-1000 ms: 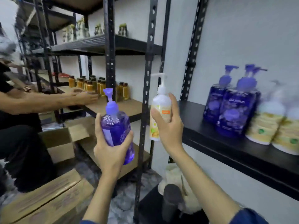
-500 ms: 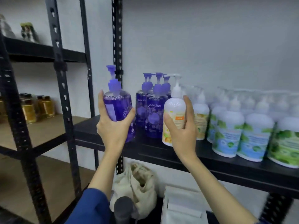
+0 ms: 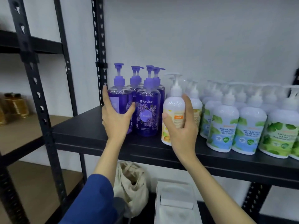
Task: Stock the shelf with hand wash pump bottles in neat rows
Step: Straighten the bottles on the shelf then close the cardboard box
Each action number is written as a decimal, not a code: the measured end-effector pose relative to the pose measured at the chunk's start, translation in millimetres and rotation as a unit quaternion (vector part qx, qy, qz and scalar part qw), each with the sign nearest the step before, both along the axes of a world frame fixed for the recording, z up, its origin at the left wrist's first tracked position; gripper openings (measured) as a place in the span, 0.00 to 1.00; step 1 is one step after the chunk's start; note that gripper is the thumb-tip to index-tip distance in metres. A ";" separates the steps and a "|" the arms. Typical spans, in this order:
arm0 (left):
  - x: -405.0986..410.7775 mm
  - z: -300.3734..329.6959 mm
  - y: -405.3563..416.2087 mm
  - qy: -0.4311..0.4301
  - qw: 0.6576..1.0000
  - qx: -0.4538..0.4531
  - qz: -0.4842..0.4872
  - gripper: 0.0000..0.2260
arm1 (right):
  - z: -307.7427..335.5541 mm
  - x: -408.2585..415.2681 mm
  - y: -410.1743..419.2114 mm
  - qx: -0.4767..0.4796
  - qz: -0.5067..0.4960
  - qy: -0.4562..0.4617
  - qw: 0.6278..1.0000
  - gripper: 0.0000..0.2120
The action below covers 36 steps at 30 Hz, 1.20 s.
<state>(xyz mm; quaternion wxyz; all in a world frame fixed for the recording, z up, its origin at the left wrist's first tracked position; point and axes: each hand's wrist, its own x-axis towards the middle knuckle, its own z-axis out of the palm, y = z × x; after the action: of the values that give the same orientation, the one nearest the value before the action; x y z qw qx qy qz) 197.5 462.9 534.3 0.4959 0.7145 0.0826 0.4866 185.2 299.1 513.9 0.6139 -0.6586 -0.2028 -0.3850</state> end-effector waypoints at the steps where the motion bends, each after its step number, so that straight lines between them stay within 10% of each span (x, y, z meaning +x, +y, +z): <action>1: -0.1 -1.6 2.0 0.006 1.000 0.010 -0.016 0.43 | 0.2 -0.2 -0.5 0.004 -0.001 0.003 1.000 0.31; 9: -15.5 -8.4 42.9 0.048 0.958 0.064 -0.274 0.46 | 1.8 0.6 -0.1 0.014 0.017 0.010 1.000 0.29; 17: -13.2 -15.9 16.0 0.040 0.988 0.105 -0.109 0.47 | -1.4 1.2 0.5 0.000 -0.001 -0.002 1.000 0.30; 36: -3.9 -19.2 40.2 0.077 0.982 0.064 -0.158 0.45 | -2.0 1.0 0.3 -0.007 0.014 -0.003 1.000 0.29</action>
<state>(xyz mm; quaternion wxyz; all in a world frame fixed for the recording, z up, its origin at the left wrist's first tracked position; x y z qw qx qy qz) 193.6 503.1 515.1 0.5120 0.7841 -0.0251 0.3498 186.1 299.4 511.9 0.6141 -0.6586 -0.2162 -0.3774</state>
